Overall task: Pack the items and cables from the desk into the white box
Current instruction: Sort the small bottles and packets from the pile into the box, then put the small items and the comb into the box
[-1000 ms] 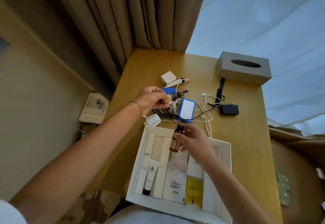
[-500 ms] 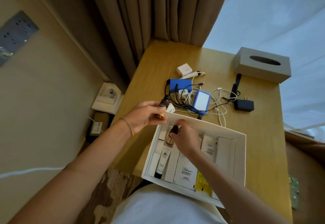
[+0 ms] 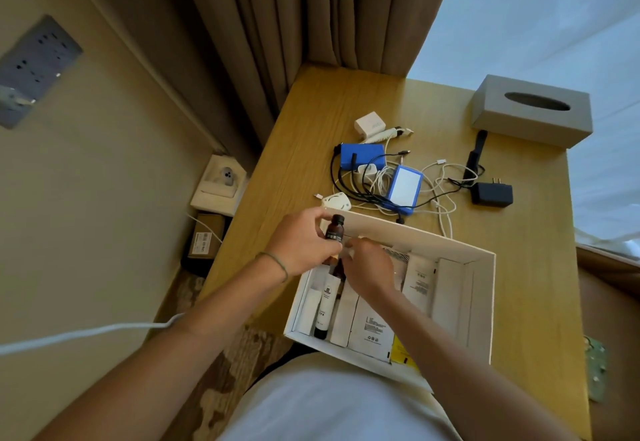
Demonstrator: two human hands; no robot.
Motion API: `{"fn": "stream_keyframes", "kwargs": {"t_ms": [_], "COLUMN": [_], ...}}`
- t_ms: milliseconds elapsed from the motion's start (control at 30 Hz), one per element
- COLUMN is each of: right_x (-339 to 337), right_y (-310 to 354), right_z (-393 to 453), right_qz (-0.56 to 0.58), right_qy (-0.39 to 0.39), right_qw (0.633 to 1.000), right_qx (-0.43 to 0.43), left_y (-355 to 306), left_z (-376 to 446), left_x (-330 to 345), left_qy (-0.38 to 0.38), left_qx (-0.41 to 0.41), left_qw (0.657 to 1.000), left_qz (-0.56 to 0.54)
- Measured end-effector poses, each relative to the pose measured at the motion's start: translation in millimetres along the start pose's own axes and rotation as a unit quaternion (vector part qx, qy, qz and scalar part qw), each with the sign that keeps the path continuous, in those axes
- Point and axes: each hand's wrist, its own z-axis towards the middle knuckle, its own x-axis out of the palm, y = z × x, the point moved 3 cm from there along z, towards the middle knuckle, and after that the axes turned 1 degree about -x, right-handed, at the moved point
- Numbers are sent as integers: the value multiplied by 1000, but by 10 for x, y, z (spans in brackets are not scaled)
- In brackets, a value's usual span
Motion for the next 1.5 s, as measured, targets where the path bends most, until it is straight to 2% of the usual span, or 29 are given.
{"fn": "stream_keyframes", "kwargs": {"t_ms": [133, 300, 467, 567, 800, 900, 1033, 1167, 1367, 1500], "right_x": [-202, -396, -458, -492, -643, -759, -1027, -1299, -1486, -1439], "right_y": [-139, -288, -429, -484, -498, -460, -349, -231, -229, -185], "right_z": [-44, -150, -259, -305, -352, -343, -255, -5, 423, 781], "right_qz": [64, 118, 153, 164, 182, 206, 217, 194, 152, 69], "right_qy": [-9, -14, -15, -25, -39, -42, -62, -96, -88, -72], "right_qw": [997, 992, 987, 986, 982, 978, 974, 976, 984, 995], "right_qx": [29, 46, 37, 31, 22, 12, -5, -12, 27, 33], "left_y": [-58, -96, -32, 51, 81, -43, -305, -452, -467, -435], "left_z": [14, 169, 328, 369, 319, 204, 67, 211, 616, 848], "left_x": [265, 616, 795, 888, 910, 795, 495, 213, 17, -38], "left_qy": [20, 32, -21, -28, -9, -39, -97, -135, -108, -85], "left_qx": [36, 33, 35, 33, 26, 69, 146, 160, 159, 147], "left_qw": [993, 968, 951, 943, 946, 945, 956, 963, 959, 958], "left_qz": [115, 245, 306, 330, 323, 319, 234, 171, 211, 230]}}
